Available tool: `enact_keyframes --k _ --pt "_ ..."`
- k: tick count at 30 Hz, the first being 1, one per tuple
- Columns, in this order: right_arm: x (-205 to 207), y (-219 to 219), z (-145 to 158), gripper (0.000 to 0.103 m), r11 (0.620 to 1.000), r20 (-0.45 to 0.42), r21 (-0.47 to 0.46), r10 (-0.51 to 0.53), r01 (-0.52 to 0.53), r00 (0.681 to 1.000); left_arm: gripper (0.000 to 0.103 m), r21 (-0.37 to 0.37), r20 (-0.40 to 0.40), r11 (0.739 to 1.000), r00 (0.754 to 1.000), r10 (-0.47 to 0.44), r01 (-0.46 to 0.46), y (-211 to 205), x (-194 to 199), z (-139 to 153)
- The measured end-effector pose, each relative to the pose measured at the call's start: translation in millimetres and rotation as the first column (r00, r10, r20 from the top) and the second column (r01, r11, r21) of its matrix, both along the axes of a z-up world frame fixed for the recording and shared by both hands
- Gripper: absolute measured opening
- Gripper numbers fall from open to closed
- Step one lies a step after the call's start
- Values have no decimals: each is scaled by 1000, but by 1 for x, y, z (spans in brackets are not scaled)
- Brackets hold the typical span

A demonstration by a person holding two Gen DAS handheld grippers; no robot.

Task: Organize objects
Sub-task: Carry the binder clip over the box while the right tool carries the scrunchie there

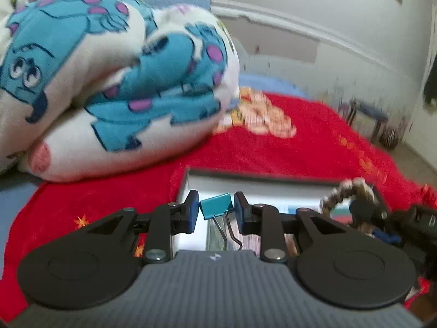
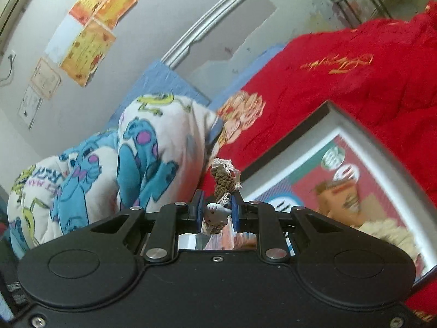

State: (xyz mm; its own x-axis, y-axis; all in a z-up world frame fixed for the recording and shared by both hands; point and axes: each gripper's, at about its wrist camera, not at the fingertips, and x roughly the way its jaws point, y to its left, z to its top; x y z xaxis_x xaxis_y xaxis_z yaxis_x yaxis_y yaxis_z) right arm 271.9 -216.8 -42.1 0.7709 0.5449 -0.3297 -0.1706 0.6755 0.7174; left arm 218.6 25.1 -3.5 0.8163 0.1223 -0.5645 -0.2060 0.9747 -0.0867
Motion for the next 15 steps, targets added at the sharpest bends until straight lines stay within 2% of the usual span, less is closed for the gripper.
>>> enact_keyframes --k 8,15 --pt "0 20 -6 20 998 -22 -60 28 -29 999 32 29 -93 999 996 -10 12 -15 8 -24" --pt "3 17 -11 20 997 -59 -69 15 -19 998 33 64 -131 997 991 -24 32 -23 11 -32"
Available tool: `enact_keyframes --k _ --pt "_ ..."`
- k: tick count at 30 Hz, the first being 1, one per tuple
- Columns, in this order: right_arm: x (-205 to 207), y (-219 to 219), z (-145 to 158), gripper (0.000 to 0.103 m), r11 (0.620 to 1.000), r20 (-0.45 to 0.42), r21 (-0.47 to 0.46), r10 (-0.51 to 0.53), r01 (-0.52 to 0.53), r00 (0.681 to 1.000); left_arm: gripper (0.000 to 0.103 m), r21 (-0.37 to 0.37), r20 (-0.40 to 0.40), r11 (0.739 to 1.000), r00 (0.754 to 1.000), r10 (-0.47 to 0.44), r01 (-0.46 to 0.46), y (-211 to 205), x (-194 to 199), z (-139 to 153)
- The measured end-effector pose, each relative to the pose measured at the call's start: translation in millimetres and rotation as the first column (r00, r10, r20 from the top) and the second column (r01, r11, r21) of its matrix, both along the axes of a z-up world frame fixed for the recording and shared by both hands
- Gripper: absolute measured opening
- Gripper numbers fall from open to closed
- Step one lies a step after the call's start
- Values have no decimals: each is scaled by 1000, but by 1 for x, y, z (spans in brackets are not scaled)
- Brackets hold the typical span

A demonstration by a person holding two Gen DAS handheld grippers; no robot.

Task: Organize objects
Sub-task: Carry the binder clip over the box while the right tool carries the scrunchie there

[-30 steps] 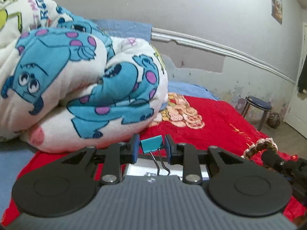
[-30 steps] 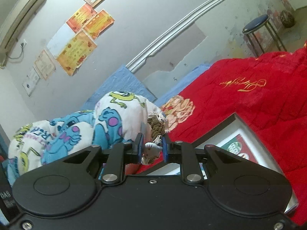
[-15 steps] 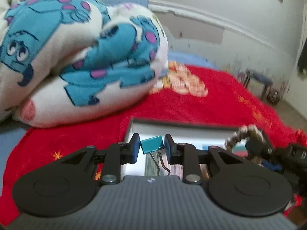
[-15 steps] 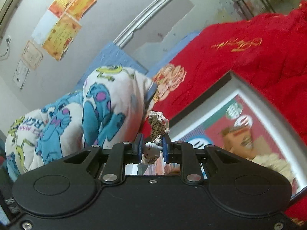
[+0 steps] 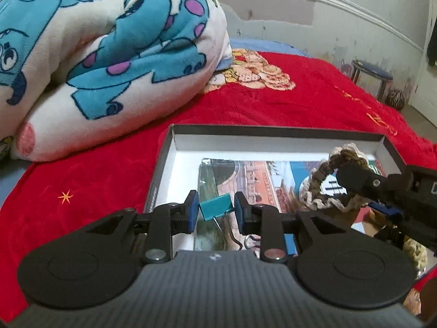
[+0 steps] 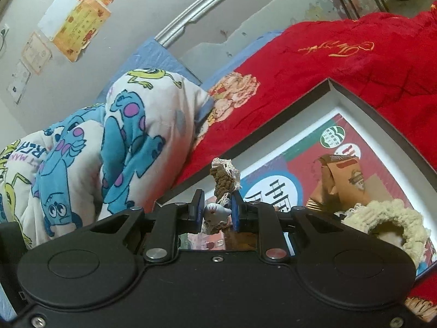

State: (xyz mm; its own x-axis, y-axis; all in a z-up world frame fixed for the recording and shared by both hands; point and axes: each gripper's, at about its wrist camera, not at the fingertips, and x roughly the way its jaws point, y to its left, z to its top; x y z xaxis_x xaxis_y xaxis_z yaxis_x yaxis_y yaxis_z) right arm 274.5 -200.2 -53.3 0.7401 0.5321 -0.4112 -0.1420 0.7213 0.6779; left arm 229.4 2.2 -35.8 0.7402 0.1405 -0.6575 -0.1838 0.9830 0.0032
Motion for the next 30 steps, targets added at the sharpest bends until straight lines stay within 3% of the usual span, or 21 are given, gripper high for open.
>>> enact_keyframes --k 22,24,25,30 --pt "-2 17 -2 20 997 -8 -55 59 -59 998 37 50 -49 997 997 -53 56 -25 1 -13" --pt "-2 18 -4 21 997 -10 -47 65 -65 998 41 29 -47 998 998 -51 53 -22 1 -13" --pt "-2 20 -5 21 996 -12 -53 66 -67 998 51 15 -45 999 998 -45 46 -20 1 -13" --pt "-5 27 -4 21 994 -8 -69 86 -86 996 59 -7 -39 999 999 -34 33 -17 1 -16"
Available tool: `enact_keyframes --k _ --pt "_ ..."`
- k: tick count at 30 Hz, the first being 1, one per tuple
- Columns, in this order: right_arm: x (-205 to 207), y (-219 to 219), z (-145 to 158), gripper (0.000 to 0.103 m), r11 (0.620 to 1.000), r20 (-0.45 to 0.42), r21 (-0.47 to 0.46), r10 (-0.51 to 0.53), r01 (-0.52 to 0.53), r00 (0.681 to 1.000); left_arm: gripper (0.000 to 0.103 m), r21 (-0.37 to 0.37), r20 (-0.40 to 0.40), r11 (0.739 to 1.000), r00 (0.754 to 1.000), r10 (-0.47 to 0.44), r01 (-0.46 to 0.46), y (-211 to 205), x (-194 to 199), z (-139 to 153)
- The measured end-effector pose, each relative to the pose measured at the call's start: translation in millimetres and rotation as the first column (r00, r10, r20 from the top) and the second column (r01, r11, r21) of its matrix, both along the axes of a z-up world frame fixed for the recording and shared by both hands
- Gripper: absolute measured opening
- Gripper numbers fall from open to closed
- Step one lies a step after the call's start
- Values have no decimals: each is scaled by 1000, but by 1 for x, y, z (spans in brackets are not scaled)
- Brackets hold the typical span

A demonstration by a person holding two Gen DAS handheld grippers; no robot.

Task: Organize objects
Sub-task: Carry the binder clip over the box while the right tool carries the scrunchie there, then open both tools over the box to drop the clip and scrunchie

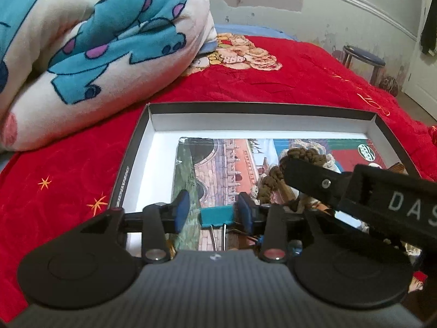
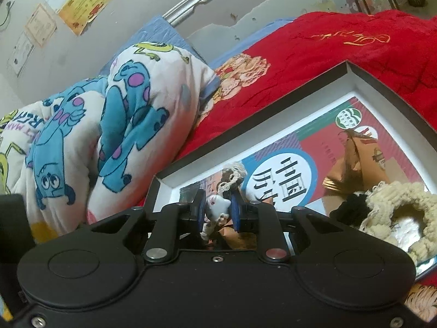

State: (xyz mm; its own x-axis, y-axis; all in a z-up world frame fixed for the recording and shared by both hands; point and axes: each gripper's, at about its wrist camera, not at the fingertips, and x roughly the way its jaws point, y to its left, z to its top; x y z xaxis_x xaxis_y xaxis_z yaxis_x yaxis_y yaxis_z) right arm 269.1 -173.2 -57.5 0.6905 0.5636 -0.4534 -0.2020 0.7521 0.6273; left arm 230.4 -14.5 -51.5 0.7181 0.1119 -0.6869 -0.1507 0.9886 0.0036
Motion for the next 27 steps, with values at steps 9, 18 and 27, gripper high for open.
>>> enact_keyframes --k 9,18,27 --pt "-5 0 2 23 1000 14 -4 -3 3 1000 89 84 62 994 996 58 -63 -6 -12 -1" --pt "-19 5 21 50 998 95 -38 51 -48 994 98 158 99 985 994 50 -65 -7 -33 11" --pt "-51 3 53 101 997 199 -32 73 -68 977 103 179 142 982 989 27 -53 4 -71 32"
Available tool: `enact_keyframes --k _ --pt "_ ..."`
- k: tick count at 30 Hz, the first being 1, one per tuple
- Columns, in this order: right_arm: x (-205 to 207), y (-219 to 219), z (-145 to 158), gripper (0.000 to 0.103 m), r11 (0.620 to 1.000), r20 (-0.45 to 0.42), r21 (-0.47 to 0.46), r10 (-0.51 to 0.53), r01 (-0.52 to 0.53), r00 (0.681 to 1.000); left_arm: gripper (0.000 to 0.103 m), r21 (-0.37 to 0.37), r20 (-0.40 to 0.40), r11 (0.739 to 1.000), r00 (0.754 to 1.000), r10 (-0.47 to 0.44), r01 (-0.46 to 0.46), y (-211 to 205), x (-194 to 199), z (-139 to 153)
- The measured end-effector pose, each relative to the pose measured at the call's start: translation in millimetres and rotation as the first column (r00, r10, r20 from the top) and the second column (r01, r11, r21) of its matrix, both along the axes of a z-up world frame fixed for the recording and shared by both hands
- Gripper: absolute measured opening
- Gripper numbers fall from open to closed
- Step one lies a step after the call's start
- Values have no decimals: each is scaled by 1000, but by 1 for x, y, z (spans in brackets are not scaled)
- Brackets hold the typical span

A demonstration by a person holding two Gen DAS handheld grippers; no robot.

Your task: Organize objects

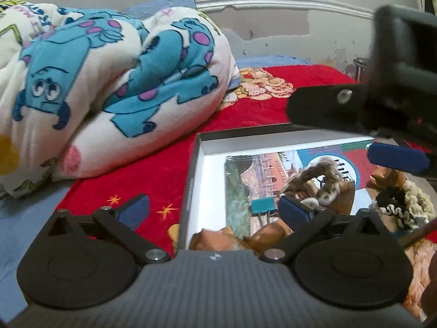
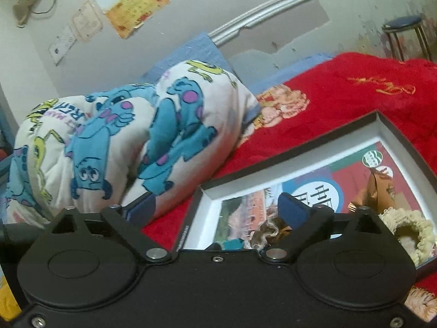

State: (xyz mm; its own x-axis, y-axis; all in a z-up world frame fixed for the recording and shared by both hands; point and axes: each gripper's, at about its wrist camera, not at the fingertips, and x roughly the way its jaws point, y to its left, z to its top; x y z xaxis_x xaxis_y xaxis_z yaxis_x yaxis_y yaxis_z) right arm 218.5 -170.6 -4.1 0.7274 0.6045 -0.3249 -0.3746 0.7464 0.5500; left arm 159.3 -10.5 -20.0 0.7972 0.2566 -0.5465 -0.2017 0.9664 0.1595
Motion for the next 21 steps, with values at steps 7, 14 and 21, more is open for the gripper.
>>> enact_keyframes --k 7,14,21 --pt "-30 -9 23 103 997 25 -72 -23 24 999 103 -2 71 999 996 -47 47 -8 -41 19" --pt "-56 -28 50 103 993 48 -111 -41 46 998 103 -27 110 999 993 -29 32 -12 -92 28" --pt "-97 -53 79 103 973 128 -224 -33 61 991 103 -131 112 991 993 -25 39 -6 -120 41"
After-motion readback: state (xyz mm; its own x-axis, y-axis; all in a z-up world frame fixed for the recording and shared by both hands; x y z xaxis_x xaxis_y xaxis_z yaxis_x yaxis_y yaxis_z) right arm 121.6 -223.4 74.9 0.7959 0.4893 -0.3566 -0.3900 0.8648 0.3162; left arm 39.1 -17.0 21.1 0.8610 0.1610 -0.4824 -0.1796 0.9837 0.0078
